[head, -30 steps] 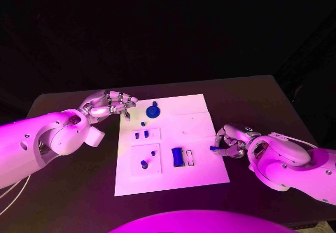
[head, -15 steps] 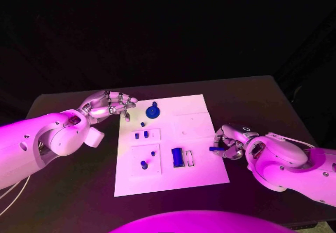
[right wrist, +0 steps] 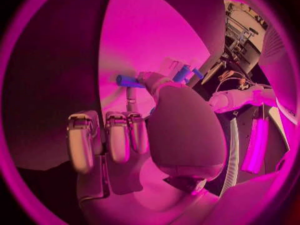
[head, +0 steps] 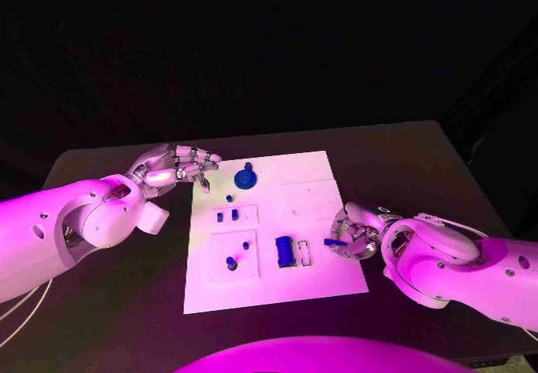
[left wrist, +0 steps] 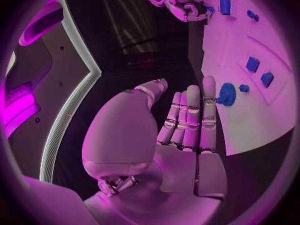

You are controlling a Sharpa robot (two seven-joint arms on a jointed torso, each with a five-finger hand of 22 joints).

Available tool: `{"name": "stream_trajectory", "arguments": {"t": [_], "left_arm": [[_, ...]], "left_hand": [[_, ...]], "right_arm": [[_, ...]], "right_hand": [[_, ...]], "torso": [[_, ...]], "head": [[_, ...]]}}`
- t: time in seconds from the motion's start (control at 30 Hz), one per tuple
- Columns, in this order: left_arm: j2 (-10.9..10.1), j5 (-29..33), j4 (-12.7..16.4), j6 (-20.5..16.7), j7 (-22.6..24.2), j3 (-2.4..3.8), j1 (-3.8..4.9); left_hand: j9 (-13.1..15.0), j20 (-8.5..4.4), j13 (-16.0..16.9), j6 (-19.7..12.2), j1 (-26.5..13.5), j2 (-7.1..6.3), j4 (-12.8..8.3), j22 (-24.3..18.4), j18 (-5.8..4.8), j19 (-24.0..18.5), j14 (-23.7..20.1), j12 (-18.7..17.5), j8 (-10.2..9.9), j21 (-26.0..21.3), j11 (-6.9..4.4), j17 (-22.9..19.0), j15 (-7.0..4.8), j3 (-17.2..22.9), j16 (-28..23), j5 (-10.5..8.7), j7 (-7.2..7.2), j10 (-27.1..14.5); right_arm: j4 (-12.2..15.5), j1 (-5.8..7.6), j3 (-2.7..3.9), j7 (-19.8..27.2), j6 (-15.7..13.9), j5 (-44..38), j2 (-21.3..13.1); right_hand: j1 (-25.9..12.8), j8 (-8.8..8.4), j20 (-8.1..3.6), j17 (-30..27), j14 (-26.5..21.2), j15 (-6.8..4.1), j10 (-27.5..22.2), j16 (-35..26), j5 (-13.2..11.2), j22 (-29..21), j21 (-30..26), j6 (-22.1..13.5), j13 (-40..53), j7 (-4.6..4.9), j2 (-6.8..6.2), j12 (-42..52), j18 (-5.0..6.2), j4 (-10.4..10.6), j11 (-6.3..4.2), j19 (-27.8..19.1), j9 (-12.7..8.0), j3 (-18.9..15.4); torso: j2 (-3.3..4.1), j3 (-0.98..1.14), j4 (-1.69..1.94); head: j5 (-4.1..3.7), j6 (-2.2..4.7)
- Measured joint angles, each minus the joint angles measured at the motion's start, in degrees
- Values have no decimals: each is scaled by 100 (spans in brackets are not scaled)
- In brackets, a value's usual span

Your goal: Assemble the parts on the task board

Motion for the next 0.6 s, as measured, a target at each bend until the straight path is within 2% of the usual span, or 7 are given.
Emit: {"name": "stream_trajectory", "arguments": {"t": [0.4, 0.53, 0.6], "left_arm": [[-2, 117, 50, 2, -11, 0, 0], [-5, 126, 56, 2, -13, 0, 0], [-7, 127, 59, 2, -14, 0, 0]], "left_hand": [[0, 0, 1, 0, 0, 0, 0, 0, 0, 0, 0, 0, 0, 0, 0, -1, 0, 0, 0, 0, 0, 0], [0, 0, 1, 0, 0, 0, 0, 0, 0, 0, 0, 0, 0, 0, 0, -1, 0, 0, 0, 0, 0, 0], [0, 0, 1, 0, 0, 0, 0, 0, 0, 0, 0, 0, 0, 0, 0, -1, 0, 0, 0, 0, 0, 0]], "right_arm": [[84, 45, -1, 3, -179, 1226, 312], [78, 46, -1, 8, -225, 1440, 380], [72, 46, -1, 11, -249, 1518, 402]], "right_hand": [[-204, 41, 0, 5, 0, 0, 0, -1, 3, -1, 0, -28, 0, 11, 8, 24, 0, -21, 0, 0, 36, 20], [-317, 45, 0, 4, 0, 0, 0, -1, 5, -1, 0, -34, 0, 16, 59, 24, 0, 51, 0, 0, 41, -51], [-347, 45, 0, 4, 0, 0, 0, -1, 7, -1, 0, -34, 0, 16, 31, 24, 0, 65, 0, 0, 72, -66]], "torso": [[5, 0, 5], [2, 2, 2], [1, 3, -2]], "head": [[5, -39], [14, -44], [19, -48]]}}
